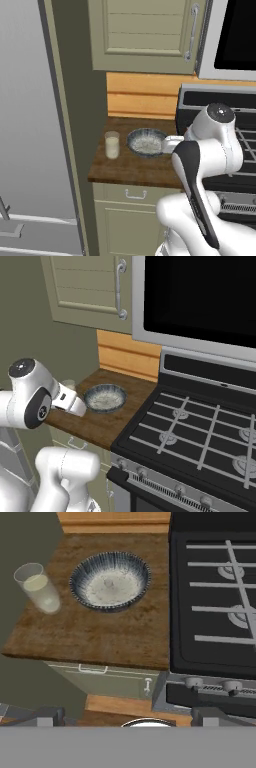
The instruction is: Grab a lemon wedge from the fridge and one ice cube from the ice bowl, and put them in the glass of lemonade.
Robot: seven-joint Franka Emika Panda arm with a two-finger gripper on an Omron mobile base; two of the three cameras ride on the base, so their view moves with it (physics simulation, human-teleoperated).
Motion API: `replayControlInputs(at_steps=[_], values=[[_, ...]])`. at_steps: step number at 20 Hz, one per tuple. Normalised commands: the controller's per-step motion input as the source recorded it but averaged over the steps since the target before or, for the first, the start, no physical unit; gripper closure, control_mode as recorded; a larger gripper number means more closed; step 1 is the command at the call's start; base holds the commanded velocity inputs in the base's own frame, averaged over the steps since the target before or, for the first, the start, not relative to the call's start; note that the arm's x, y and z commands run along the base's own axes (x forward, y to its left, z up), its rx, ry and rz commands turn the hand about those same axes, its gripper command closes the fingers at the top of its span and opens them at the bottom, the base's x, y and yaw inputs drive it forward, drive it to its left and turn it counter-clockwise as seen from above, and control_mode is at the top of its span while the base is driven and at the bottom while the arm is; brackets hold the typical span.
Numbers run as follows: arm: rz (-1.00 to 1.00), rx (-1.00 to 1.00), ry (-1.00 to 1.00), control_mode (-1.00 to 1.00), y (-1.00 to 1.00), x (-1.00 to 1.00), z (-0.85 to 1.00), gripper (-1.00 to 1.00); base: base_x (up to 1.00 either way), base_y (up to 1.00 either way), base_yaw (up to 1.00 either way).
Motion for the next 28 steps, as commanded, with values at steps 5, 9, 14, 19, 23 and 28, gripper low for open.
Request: replayControlInputs(at_steps=[5, 9, 14, 19, 23, 28], values=[[0.00, 0.00, 0.00, 1.00, 0.00, -0.02, 0.00, -1.00, -0.51, 0.21, 0.00], [0.00, 0.00, 0.00, 1.00, 0.00, 0.00, 0.00, -1.00, -0.96, 0.70, -0.01], [0.00, 0.00, 0.00, 1.00, 0.00, 0.00, 0.00, -1.00, -0.30, 1.00, -0.19], [0.00, 0.00, 0.00, 1.00, 0.00, 0.00, 0.00, -1.00, 0.16, 1.00, -0.32], [0.00, 0.00, 0.00, 1.00, 0.00, 0.00, 0.00, -1.00, 0.19, 1.00, -0.32], [0.00, 0.00, 0.00, 1.00, 0.00, 0.00, 0.00, -1.00, -0.08, 0.93, -0.15]])
